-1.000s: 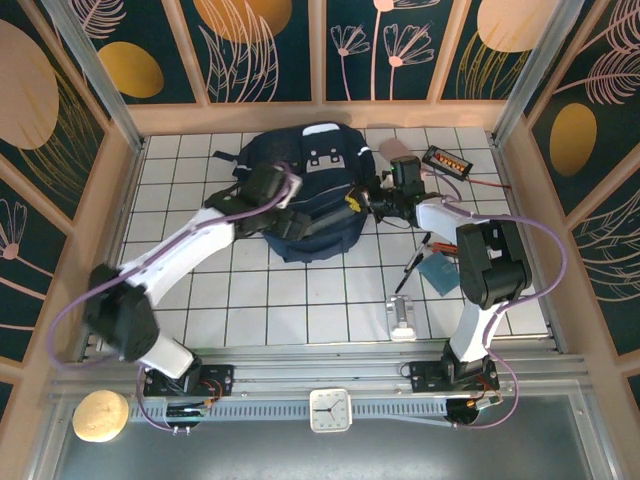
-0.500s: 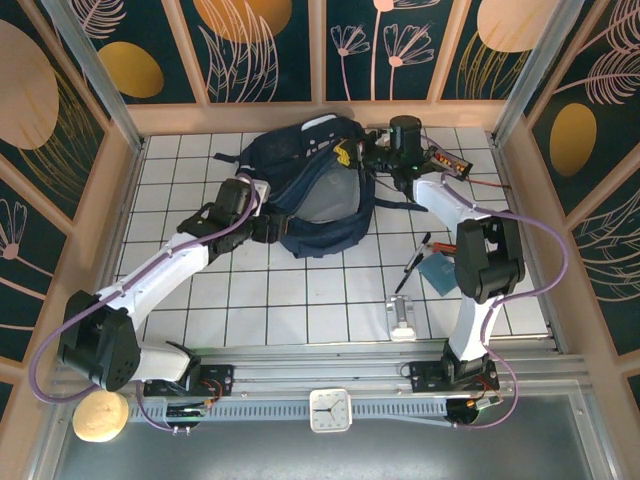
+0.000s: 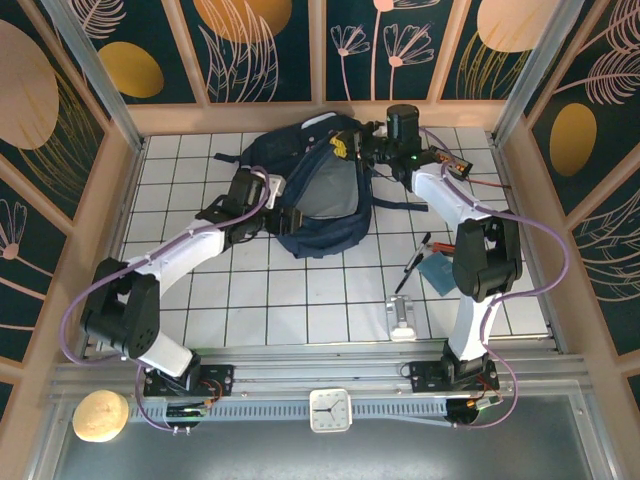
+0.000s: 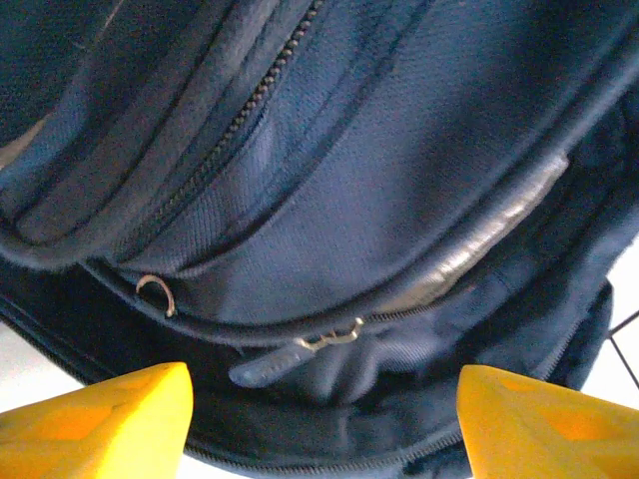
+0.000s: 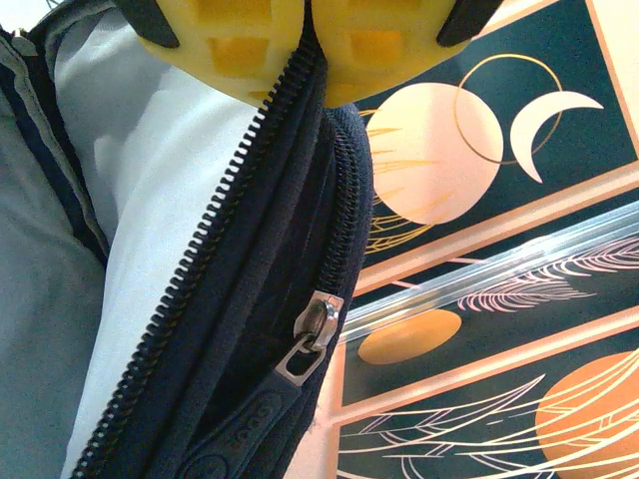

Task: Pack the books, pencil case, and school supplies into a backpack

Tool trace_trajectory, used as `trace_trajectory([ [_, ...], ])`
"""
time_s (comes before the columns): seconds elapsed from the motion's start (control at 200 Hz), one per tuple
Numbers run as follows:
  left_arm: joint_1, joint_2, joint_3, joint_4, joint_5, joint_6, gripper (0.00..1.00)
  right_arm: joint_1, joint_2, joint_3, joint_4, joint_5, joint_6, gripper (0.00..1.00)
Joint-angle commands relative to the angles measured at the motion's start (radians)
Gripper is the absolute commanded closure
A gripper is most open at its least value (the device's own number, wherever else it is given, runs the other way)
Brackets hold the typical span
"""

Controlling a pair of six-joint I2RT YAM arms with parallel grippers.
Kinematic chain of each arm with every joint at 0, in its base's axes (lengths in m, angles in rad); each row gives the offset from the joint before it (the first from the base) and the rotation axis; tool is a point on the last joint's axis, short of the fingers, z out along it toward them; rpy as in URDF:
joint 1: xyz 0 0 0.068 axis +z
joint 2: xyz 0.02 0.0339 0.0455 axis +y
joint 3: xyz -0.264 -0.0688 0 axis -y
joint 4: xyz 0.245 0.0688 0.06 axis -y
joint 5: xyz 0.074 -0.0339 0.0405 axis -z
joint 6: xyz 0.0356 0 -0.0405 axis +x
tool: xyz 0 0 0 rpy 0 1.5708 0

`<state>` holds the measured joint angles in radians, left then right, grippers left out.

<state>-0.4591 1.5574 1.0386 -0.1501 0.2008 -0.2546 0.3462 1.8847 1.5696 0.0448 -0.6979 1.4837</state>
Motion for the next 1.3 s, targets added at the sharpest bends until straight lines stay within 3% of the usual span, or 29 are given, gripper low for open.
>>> trace_trajectory([
  [0.0,0.004,0.060,0.109,-0.014,-0.043,0.053,0.33,0.013,-0.040,0.072,0.076,-0.036,0.008,1.00],
  [0.165,0.004,0.194,0.275,-0.163,-0.235,0.061,0.58,0.020,-0.044,0.081,0.078,-0.040,0.016,1.00],
  [0.285,0.004,0.215,0.300,-0.186,-0.206,0.061,0.82,0.014,-0.047,0.084,0.066,-0.040,0.003,1.00],
  [0.38,0.004,0.199,0.291,-0.178,-0.146,0.064,0.93,0.008,-0.046,0.071,0.067,-0.048,-0.022,1.00],
  [0.445,0.003,0.182,0.305,-0.188,-0.112,0.062,1.00,0.009,-0.041,0.059,0.047,-0.050,-0.051,0.71],
  [0.5,0.002,0.163,0.316,-0.189,-0.098,0.051,1.00,0.015,-0.044,0.043,0.018,-0.034,-0.084,0.44],
  [0.555,0.002,0.140,0.326,-0.185,-0.070,0.041,1.00,0.027,-0.051,0.018,0.000,-0.015,-0.111,0.31],
  [0.636,-0.007,0.122,0.348,-0.193,-0.044,0.024,1.00,0.054,-0.059,-0.026,0.001,0.019,-0.124,0.19],
  [0.796,-0.056,0.113,0.373,-0.200,-0.028,-0.004,1.00,0.151,-0.042,-0.089,0.035,0.095,-0.098,0.18],
  [0.921,-0.100,0.107,0.380,-0.209,-0.028,-0.018,1.00,0.205,-0.060,-0.183,0.083,0.185,-0.017,0.20],
  [0.966,-0.108,0.097,0.374,-0.207,-0.019,-0.033,1.00,0.217,-0.072,-0.214,0.084,0.214,-0.002,0.27],
  [1.006,-0.109,0.079,0.361,-0.199,-0.009,-0.048,1.00,0.217,-0.085,-0.243,0.093,0.232,0.006,0.43],
  [1.071,-0.108,0.041,0.338,-0.192,-0.008,-0.063,1.00,0.207,-0.118,-0.282,0.094,0.267,0.013,0.86],
  [1.106,-0.108,0.018,0.323,-0.192,-0.010,-0.064,1.00,0.206,-0.127,-0.285,0.093,0.269,0.007,1.00],
  [1.296,-0.108,-0.097,0.219,-0.184,-0.007,-0.035,1.00,0.167,-0.125,-0.230,0.022,0.221,-0.045,1.00],
])
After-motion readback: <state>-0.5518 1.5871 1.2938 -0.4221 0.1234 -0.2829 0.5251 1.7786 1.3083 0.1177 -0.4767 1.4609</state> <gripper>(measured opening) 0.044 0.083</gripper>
